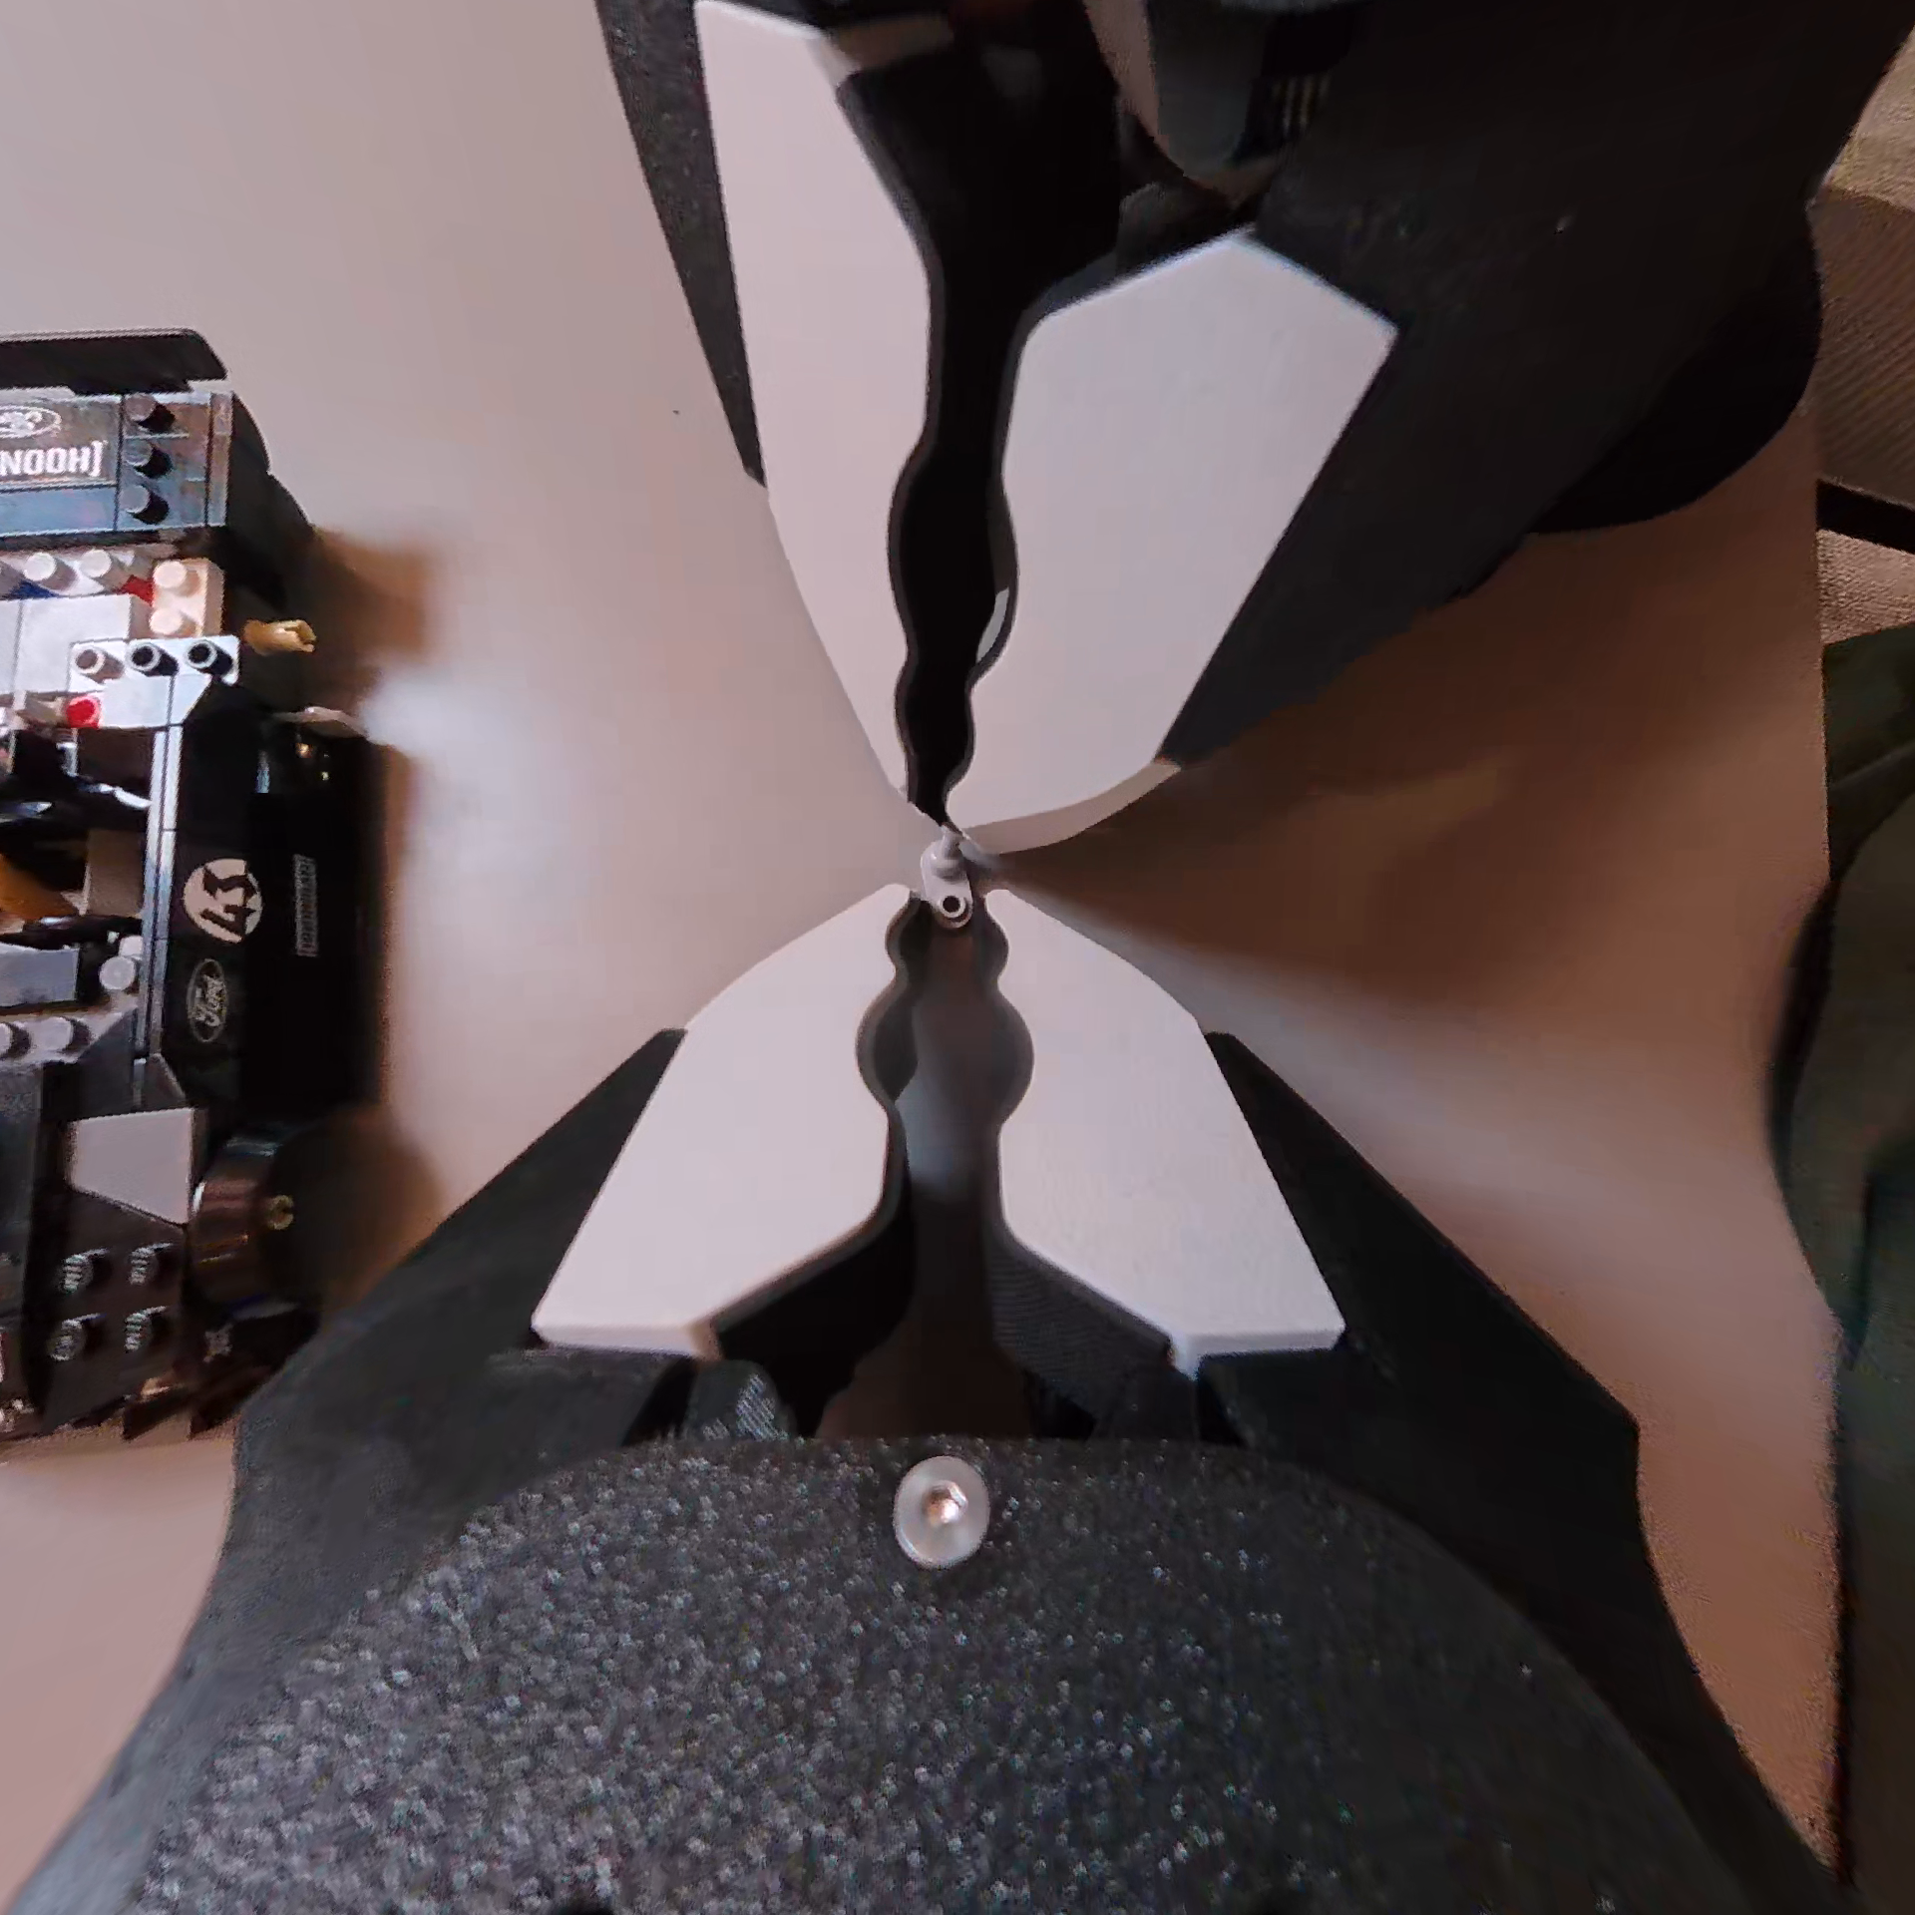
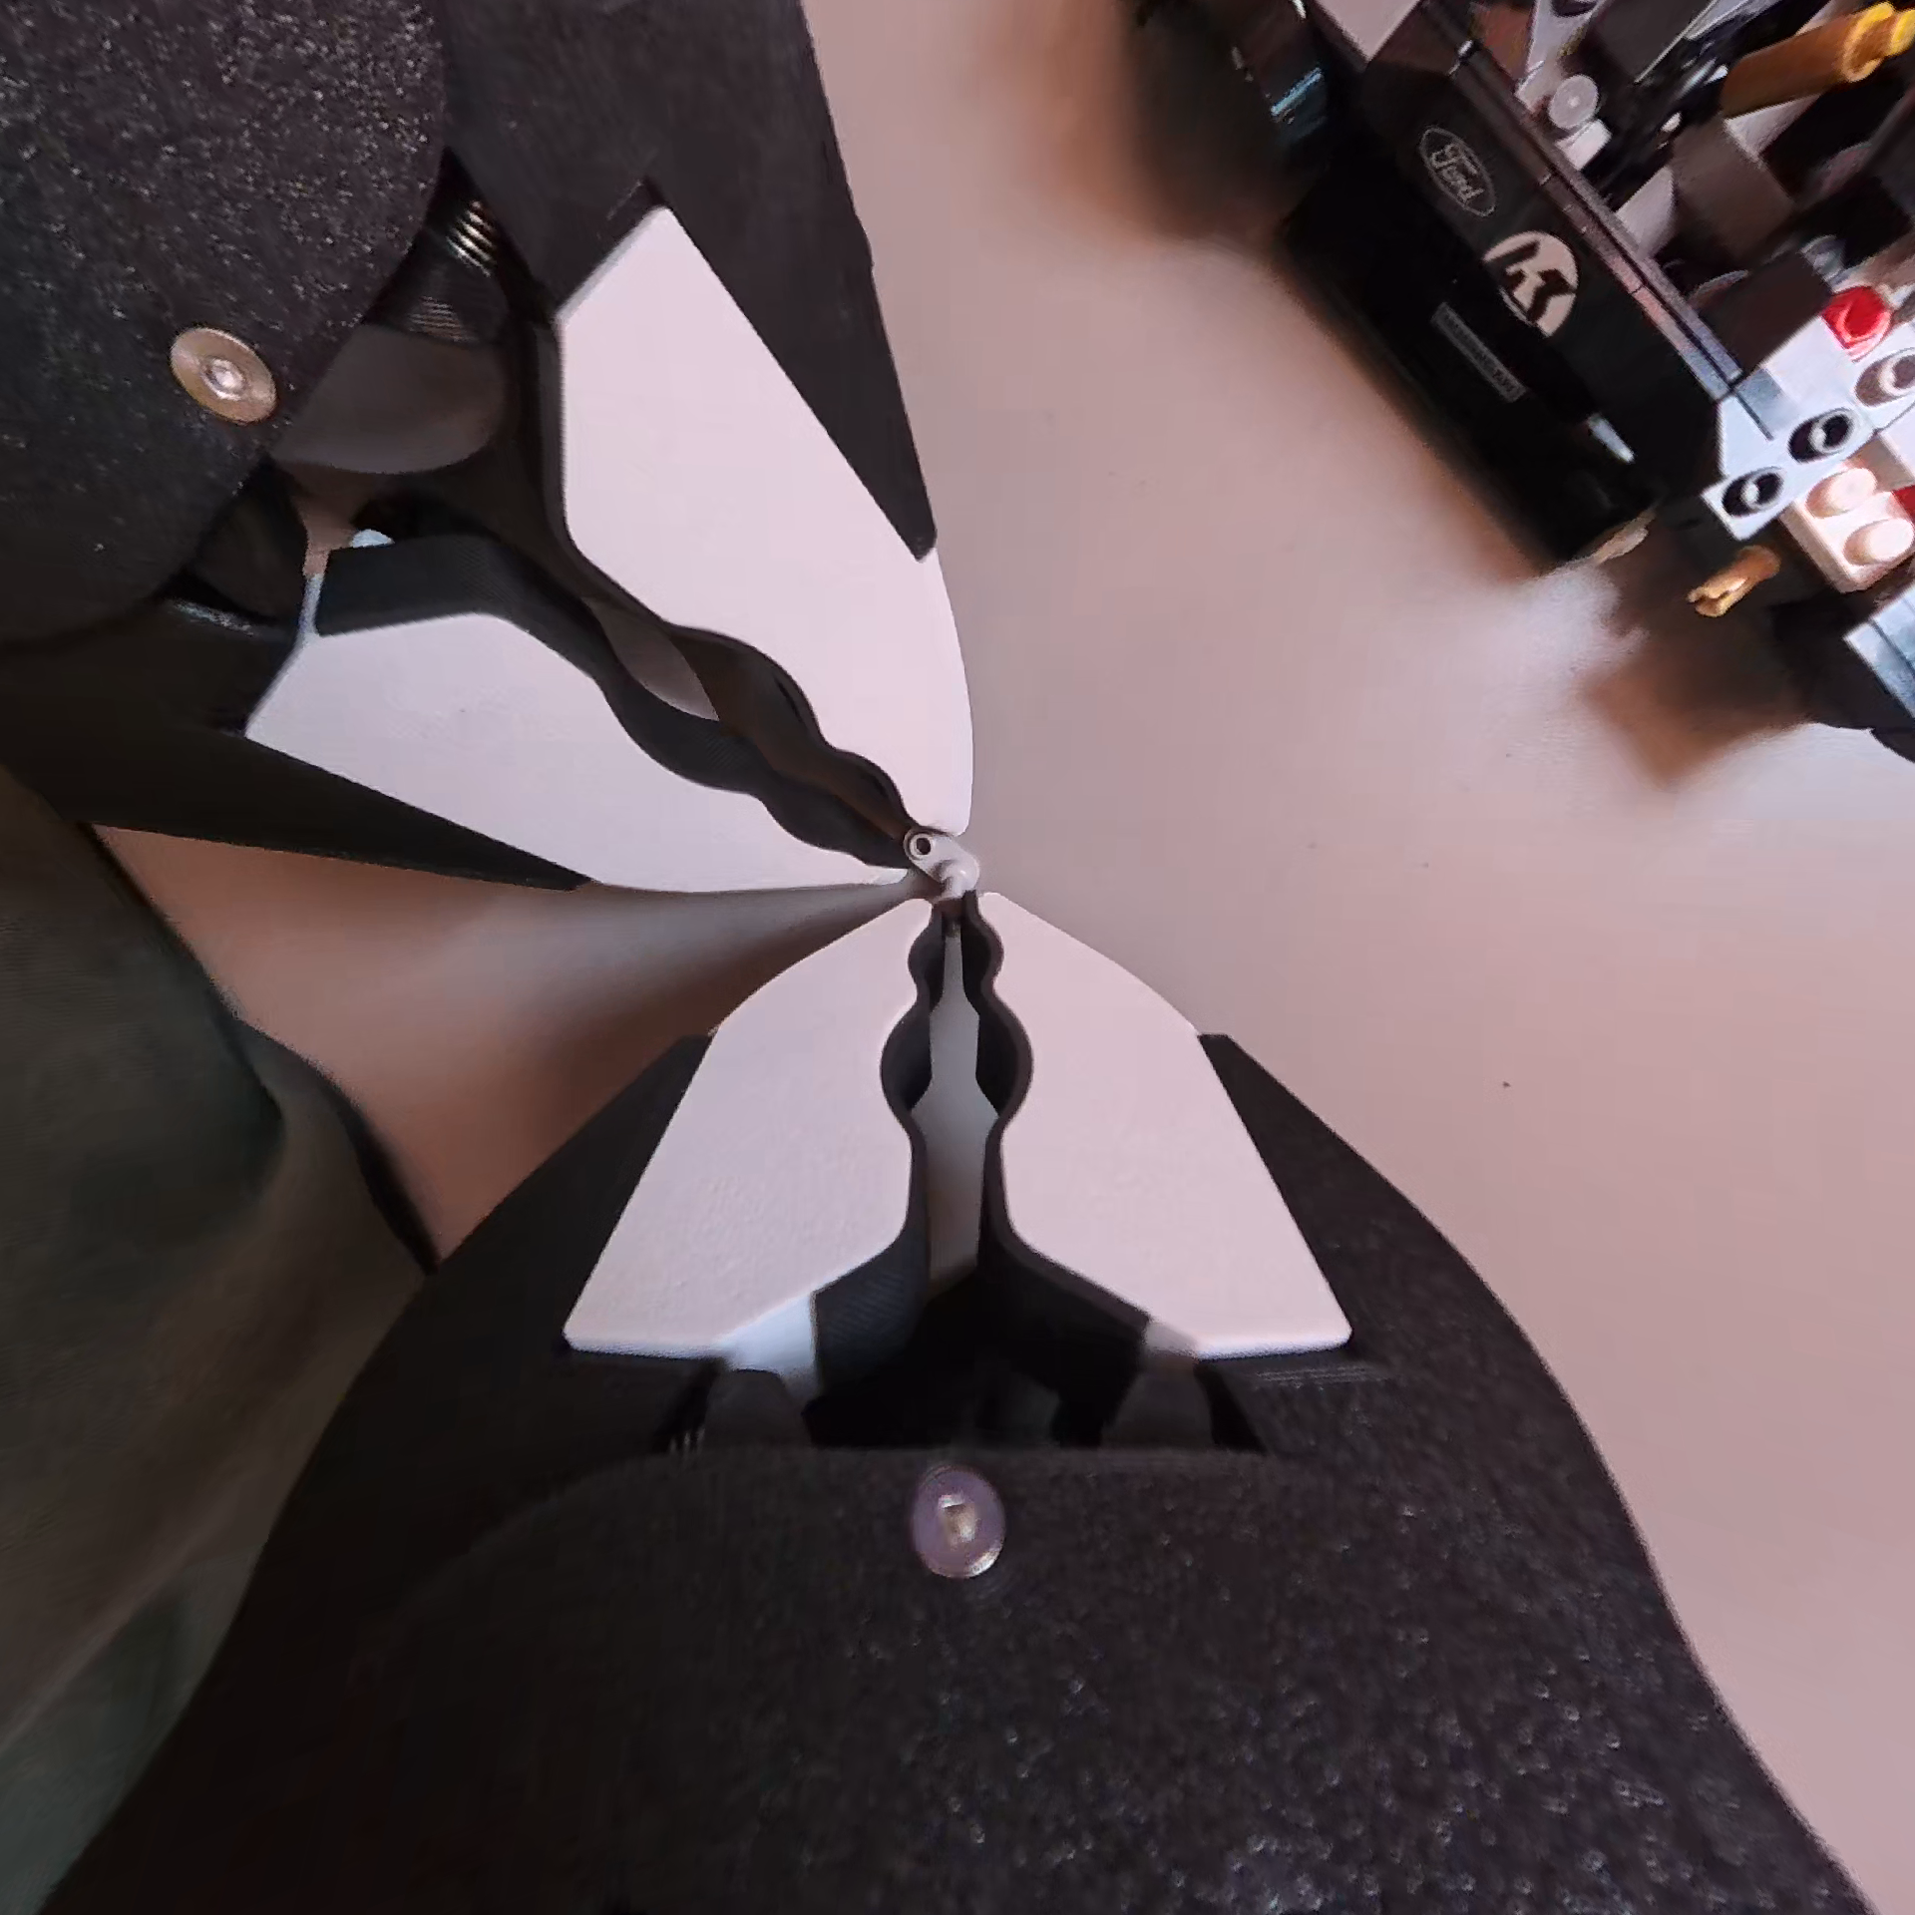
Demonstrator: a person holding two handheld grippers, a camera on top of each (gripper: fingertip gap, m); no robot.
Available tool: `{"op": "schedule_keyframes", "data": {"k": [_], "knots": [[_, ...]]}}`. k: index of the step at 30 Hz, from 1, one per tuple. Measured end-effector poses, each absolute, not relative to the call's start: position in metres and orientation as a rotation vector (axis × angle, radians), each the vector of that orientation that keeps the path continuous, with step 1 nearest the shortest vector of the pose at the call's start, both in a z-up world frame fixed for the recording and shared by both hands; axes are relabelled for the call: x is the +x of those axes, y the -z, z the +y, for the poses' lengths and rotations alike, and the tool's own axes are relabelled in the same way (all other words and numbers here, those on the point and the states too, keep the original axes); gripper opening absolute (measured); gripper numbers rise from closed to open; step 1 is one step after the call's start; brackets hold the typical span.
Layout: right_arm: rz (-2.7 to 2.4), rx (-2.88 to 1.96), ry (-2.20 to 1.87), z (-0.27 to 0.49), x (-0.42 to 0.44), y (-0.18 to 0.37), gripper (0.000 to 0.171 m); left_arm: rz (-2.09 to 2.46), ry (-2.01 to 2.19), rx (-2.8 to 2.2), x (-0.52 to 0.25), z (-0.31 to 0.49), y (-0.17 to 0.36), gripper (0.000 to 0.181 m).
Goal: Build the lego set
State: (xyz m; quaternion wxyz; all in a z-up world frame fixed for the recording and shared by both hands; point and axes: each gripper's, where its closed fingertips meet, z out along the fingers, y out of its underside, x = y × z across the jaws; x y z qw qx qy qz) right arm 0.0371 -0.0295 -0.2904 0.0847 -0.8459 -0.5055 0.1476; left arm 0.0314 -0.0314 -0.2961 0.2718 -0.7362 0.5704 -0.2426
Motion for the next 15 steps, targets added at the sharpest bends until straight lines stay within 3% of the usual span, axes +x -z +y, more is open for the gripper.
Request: {"op": "schedule_keyframes", "data": {"k": [15], "knots": [[-1.846, -2.583, -0.208, -0.0294, 0.0354, 0.2903, 0.003, 1.562, 0.646, -1.806, 0.0294, -0.0309, 0.2947, 0.007]]}}
